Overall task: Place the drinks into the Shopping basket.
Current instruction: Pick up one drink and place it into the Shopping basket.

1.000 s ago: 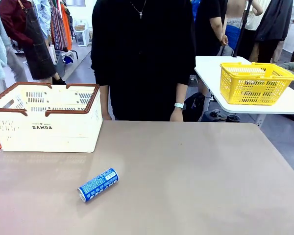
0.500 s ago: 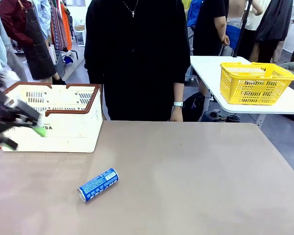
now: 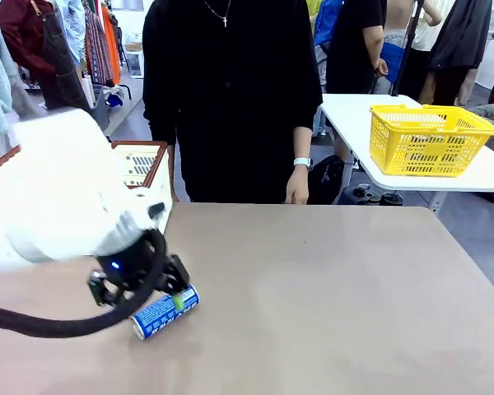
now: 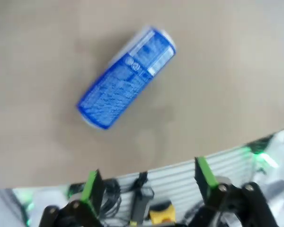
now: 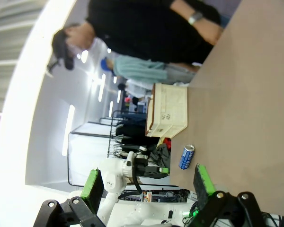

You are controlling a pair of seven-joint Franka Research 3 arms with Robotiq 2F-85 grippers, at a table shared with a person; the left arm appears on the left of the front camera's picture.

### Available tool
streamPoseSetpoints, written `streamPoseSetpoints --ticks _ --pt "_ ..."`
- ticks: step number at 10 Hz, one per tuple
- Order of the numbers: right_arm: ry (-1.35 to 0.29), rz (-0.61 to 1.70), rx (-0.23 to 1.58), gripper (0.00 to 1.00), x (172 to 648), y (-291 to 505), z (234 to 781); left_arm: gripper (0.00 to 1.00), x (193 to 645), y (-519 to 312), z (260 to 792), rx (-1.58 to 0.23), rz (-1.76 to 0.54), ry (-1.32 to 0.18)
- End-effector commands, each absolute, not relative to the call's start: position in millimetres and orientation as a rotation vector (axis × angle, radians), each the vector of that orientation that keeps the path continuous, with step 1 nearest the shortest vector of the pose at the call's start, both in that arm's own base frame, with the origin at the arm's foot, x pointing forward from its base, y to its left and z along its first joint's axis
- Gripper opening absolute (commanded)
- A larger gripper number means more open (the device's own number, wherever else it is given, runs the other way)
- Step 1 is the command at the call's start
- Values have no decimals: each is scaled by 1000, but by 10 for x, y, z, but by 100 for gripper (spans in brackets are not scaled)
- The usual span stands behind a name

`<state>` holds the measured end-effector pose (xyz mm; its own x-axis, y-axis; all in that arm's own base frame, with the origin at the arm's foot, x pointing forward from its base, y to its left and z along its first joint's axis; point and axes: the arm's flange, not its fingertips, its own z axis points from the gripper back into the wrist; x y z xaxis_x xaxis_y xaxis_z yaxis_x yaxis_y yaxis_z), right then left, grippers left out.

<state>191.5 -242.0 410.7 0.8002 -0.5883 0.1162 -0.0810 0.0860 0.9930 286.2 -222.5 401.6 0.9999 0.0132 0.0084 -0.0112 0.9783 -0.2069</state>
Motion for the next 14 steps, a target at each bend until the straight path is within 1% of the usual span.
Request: streamPoseSetpoints --ticks 1,2,3,6,7,8,9,10,11,12,13,14 --pt "-612 -394 1465 100 1947 -2429 4149 100 3149 -2297 3835 -187 36 20" --pt "-612 -394 1465 100 1947 -2429 4149 100 3159 -2232 3931 -188 38 -39" --pt "-612 -394 1465 100 1947 -2429 4149 100 2895 -2377 3824 -189 1 6" --pt "-612 -394 1465 100 1947 -2429 4149 100 2895 -2377 3824 -189 1 6" --pt "-612 -394 1465 100 1947 -2429 4149 100 2977 -2410 3755 -183 -8 1" --pt "-612 -394 1465 100 1947 -2429 4149 100 3225 -2361 3878 -118 -222 -21" --pt "-612 -394 1465 100 1947 -2429 4149 100 3417 -2305 3968 -93 -476 -44" --pt "-612 -394 1465 100 1947 -2429 4149 100 3525 -2219 4004 -79 -623 -5" --pt "-612 -394 1465 100 1947 -2429 4149 100 3567 -2140 3982 -43 -752 35" --pt "-612 -394 1465 100 1947 -2429 4149 100 3575 -2100 3924 -77 -872 60" --pt "-612 -394 1465 100 1947 -2429 4149 100 3564 -2082 3881 -108 -928 102" --pt "-612 -394 1465 100 1947 -2429 4149 100 3568 -2066 3849 -129 -954 109"
